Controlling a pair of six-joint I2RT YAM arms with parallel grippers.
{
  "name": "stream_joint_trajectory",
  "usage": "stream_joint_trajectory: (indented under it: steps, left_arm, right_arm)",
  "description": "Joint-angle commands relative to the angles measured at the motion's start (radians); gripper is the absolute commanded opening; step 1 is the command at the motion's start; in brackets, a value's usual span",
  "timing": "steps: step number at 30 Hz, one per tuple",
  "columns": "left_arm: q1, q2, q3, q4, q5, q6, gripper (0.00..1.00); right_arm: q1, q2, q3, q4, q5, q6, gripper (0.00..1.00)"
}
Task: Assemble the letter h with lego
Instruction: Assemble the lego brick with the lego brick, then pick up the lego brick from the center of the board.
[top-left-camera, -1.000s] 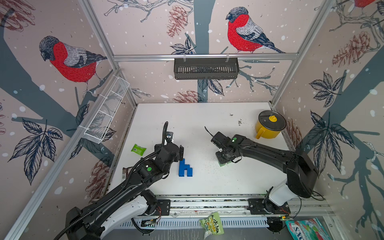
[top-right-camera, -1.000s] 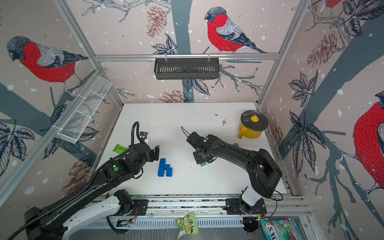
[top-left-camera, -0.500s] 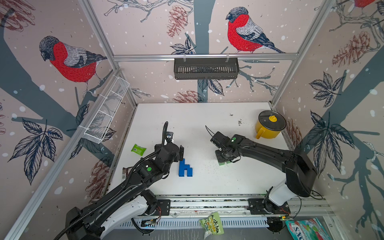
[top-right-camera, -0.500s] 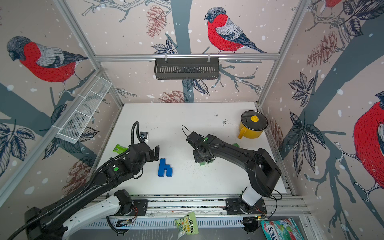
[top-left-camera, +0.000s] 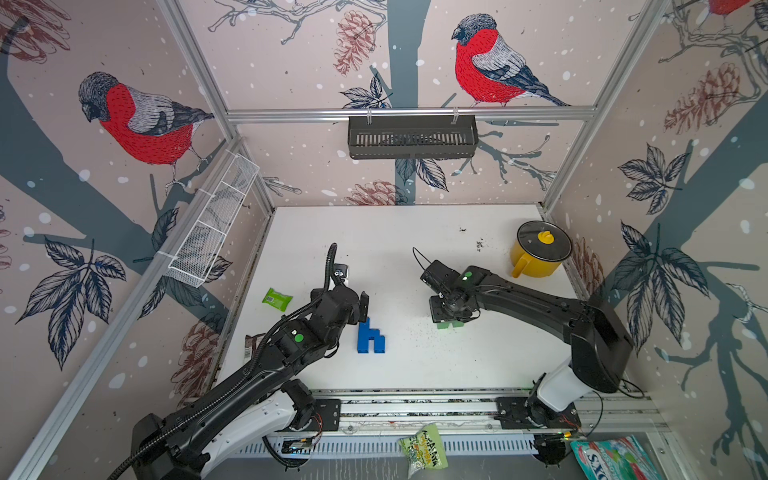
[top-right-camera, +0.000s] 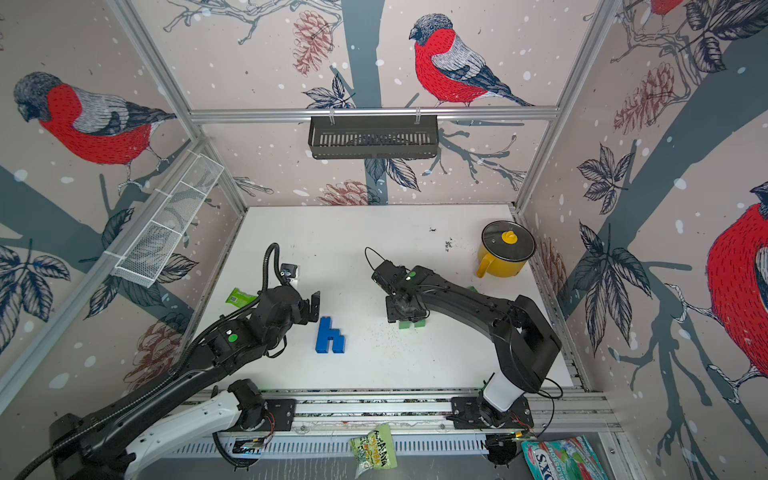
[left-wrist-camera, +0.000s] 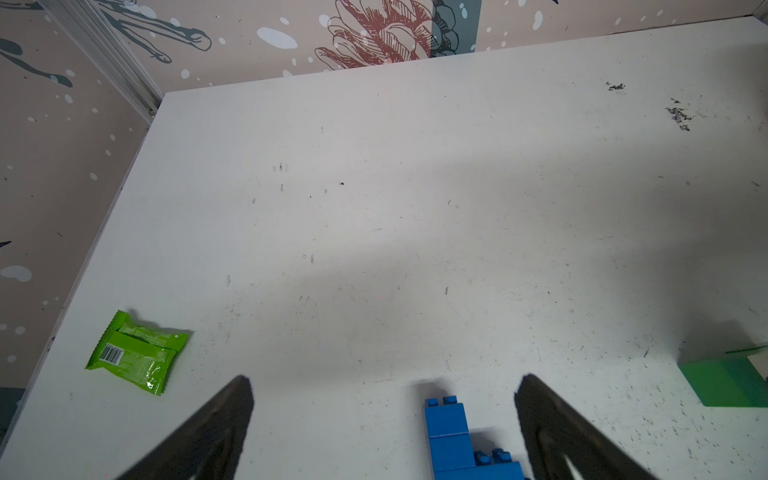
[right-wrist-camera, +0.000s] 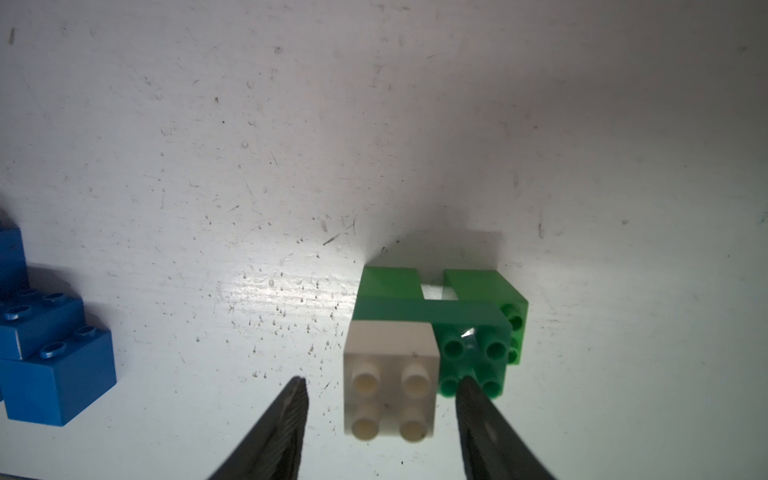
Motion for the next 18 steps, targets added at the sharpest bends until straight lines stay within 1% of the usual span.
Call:
stream_joint_trajectory:
  steps: [1, 4, 6, 7, 8, 9, 11, 14, 16, 18]
  left_arm:
    - [0.002, 0.002, -0.001, 0.021, 0.004, 0.012, 0.98]
    - [0.002, 0.000, -0.002, 0.020, 0.005, 0.014, 0.98]
    - [0.002, 0.001, -0.001, 0.021, 0.005, 0.012, 0.98]
    - [0.002, 0.001, -0.001, 0.021, 0.005, 0.014, 0.98]
    - [0.002, 0.002, -0.002, 0.022, 0.008, 0.014, 0.99]
    - [0.002, 0.002, -0.001, 0.022, 0.009, 0.013, 0.98]
    - [0.002, 0.004, -0.003, 0.024, 0.015, 0.013, 0.98]
    - [0.002, 0.010, 0.000, 0.024, 0.028, 0.014, 0.99]
    - [0.002, 0.014, 0.000, 0.024, 0.036, 0.015, 0.98]
    - [0.002, 0.017, 0.002, 0.024, 0.040, 0.016, 0.98]
  right_arm:
    - [0.002, -0.005, 0.024, -0.026, 0.024, 0.020, 0.63]
    - [-0.002, -0.028, 0.054, -0.037, 0.048, 0.018, 0.70]
    - [-0.015, -0.056, 0.067, -0.037, 0.056, 0.002, 0.78]
    - [-0.027, -0.075, 0.073, -0.035, 0.057, -0.009, 0.85]
    - [-0.046, -0.096, 0.070, -0.034, 0.064, -0.018, 0.96]
    - [-0.065, -0.116, 0.064, -0.030, 0.063, -0.028, 0.99]
    - [-0.136, -0.162, 0.038, -0.018, 0.051, -0.058, 1.00]
    - [-0.282, -0.223, -0.026, 0.008, 0.026, -0.106, 1.00]
    - [-0.383, -0.244, -0.069, 0.032, -0.005, -0.149, 0.99]
    - [-0.468, -0.248, -0.102, 0.048, -0.007, -0.185, 0.99]
